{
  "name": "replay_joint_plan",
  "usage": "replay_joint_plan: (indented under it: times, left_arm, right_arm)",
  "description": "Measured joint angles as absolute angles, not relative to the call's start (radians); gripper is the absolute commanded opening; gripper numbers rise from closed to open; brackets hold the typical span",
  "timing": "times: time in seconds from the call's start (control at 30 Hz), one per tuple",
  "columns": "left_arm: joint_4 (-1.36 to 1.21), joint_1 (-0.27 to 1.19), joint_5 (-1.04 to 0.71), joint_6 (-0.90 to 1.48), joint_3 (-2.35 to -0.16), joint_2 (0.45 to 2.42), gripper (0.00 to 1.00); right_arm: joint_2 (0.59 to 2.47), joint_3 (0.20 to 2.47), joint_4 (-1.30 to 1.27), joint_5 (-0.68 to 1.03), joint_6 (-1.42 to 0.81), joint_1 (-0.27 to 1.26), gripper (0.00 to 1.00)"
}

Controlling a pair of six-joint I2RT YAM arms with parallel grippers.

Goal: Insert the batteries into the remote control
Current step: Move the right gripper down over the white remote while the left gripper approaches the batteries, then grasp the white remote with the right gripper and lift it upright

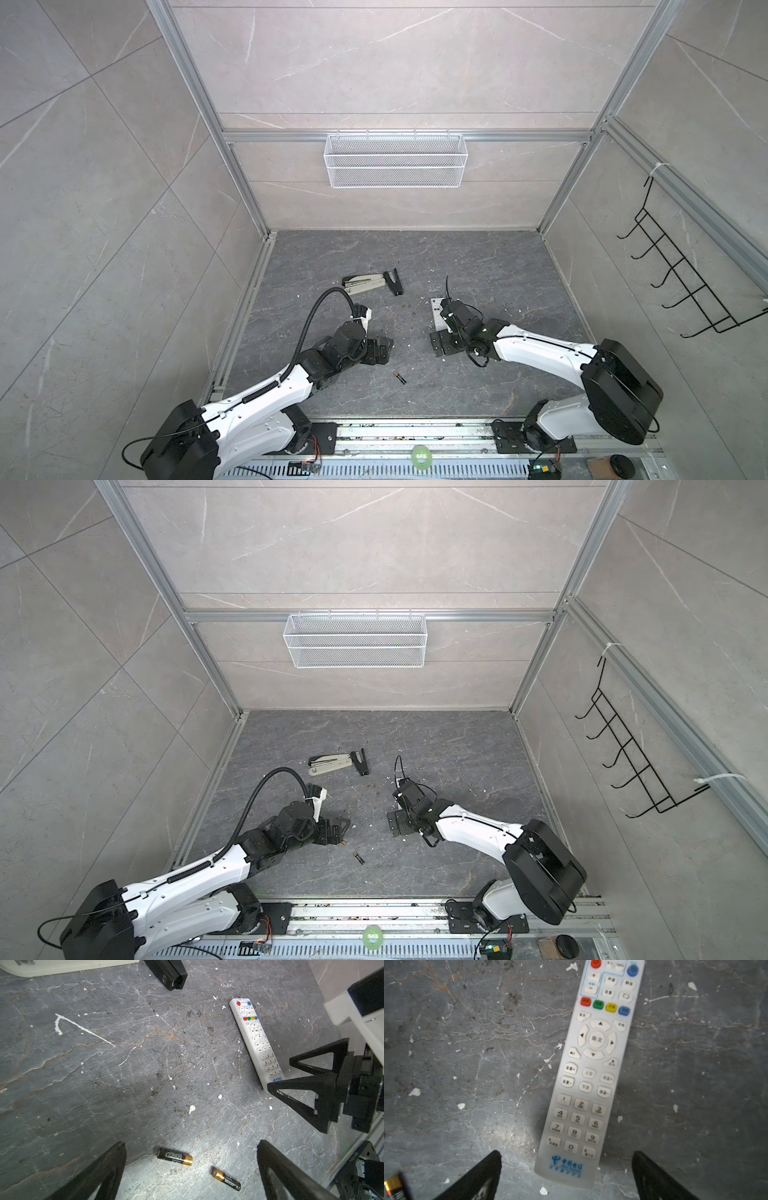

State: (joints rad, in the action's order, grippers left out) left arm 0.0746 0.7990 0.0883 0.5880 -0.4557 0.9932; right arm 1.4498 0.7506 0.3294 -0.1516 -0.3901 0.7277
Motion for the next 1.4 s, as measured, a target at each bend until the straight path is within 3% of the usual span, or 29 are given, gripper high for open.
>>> replay_joint_plan:
  times: [0.13,1.13,1.4]
  left_arm:
    - [0.076,0.799,0.109,0.587,-0.450,0.974,1.00]
    - [0.085,0.799,0.148,0.568,-0.446,0.939,1.00]
    - [0.085,0.799,0.126,0.558,-0.441,0.884,1.00]
  right_arm:
    - [1.476,0.761,0.340,-0.189,-0.397,0.738,0.98]
    - [1.567,0.784,0.343,-0.225,-0.427,0.765,0.52]
    - [1.560,0.776,0.332,-0.222,-0.431,0.765,0.29]
